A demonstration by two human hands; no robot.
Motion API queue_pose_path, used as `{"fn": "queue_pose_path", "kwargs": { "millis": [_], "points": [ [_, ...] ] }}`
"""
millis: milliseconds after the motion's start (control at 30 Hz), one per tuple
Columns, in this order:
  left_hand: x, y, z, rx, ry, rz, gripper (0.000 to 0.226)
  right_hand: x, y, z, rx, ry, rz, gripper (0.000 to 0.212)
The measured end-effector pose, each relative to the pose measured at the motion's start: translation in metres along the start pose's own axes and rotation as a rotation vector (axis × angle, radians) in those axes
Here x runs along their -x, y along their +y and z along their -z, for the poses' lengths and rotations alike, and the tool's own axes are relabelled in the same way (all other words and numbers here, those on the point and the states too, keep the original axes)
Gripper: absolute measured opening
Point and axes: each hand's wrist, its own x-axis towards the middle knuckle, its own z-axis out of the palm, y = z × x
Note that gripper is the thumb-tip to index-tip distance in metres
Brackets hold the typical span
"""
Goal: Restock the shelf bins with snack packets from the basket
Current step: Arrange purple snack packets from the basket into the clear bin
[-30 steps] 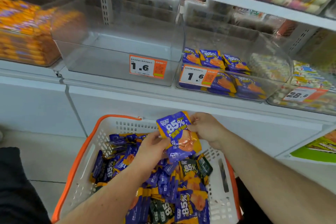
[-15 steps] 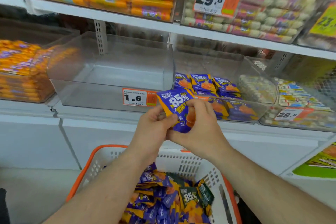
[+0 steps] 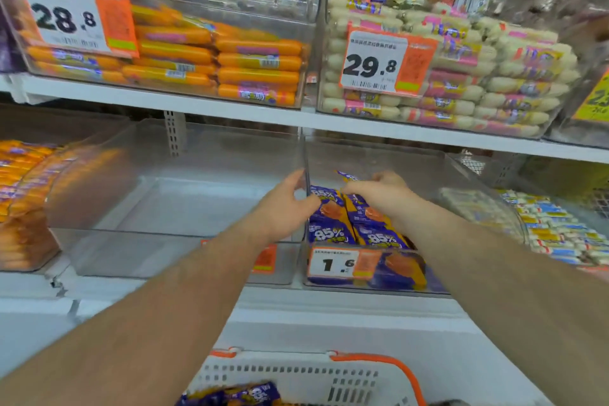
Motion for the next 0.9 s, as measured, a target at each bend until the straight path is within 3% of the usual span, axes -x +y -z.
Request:
{"fn": "queue_pose_path", "kwargs": {
  "millis": [167, 300, 400, 467, 567, 667, 800, 900],
  "points": [
    [-0.007, -0.012, -0.002, 0.285, -0.055, 0.024, 0.039, -0.052, -0.005, -0.039, 0.159, -0.035, -0.010, 0.046],
    [-0.007, -0.015, -0.001, 0.344, -0.059, 0.049, 0.042, -0.106, 0.008, -0.069, 0.293, -0.096, -0.048, 0.083],
    [-0.011, -0.019, -0.003, 0.369, -0.066, 0.046, 0.069, -0.122, 0.013, -0.083, 0.389, -0.102, -0.079, 0.098],
    [-0.013, -0.021, -0.003, 0.357, -0.050, 0.046, 0.070, -0.113, 0.010, -0.086, 0.410, -0.126, -0.061, 0.086],
    [-0.014, -0.022, -0.004, 0.329, -0.044, 0.040, 0.066, -0.109, 0.010, -0.088, 0.323, -0.157, -0.058, 0.045],
    [-0.016, -0.025, -0.006, 0.303, -0.048, 0.033, 0.083, -0.108, 0.012, -0.087, 0.551, -0.186, 0.000, 0.022],
    [-0.015, -0.024, -0.006, 0.306, -0.039, 0.036, 0.085, -0.102, 0.010, -0.084, 0.765, -0.226, 0.038, 0.062],
    [-0.013, -0.022, -0.005, 0.306, -0.030, 0.037, 0.085, -0.103, 0.013, -0.082, 0.817, -0.242, 0.051, 0.068]
  ]
}}
